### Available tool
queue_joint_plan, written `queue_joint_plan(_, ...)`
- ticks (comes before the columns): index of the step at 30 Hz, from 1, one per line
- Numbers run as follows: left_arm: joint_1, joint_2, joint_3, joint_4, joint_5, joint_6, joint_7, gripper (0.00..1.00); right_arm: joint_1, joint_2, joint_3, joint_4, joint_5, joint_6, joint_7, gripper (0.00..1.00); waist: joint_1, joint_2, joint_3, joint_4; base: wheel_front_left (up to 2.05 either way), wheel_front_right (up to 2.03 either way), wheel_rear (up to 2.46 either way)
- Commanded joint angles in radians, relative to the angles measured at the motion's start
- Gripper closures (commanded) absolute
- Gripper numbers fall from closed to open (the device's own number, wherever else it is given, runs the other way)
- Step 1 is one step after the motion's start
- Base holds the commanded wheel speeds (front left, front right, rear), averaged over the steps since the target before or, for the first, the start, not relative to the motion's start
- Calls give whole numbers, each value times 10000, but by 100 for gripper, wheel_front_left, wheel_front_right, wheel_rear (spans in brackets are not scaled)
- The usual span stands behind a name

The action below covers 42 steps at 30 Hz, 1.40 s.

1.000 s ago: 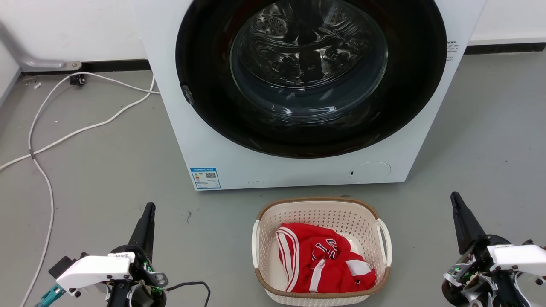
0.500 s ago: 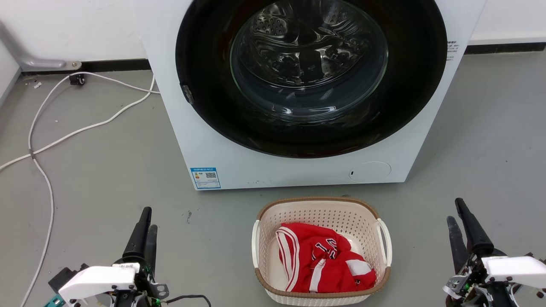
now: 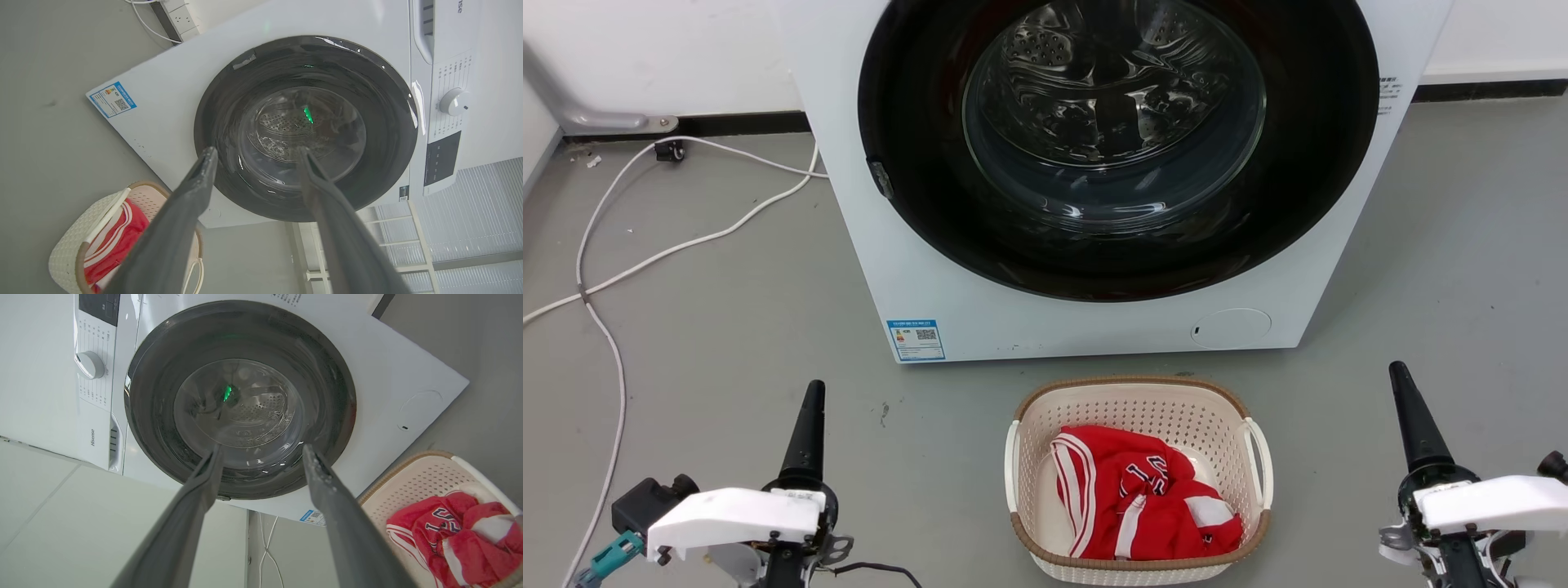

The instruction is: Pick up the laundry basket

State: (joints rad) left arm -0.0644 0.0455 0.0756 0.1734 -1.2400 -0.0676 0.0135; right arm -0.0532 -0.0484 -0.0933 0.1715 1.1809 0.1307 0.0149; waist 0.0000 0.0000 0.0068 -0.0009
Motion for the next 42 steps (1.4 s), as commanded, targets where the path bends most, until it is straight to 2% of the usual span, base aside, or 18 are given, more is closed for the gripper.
queue_joint_plan(1,-72,37,-77,-272,479,82,-113,0,-19,-31,65,-319,-580,2,-124,0,0,0,2,1,0,0,0)
queue_joint_plan(17,76,43,-599,-702,3470,598,-729,0,288,-32,327,-983,-3975,1,-733,0,0,0,21,2,0,0,0)
queue_joint_plan(42,342,49,-1112,-956,6720,1027,-1471,0,651,-31,488,-1371,-7212,1,-1490,0,0,0,37,-11,0,0,0)
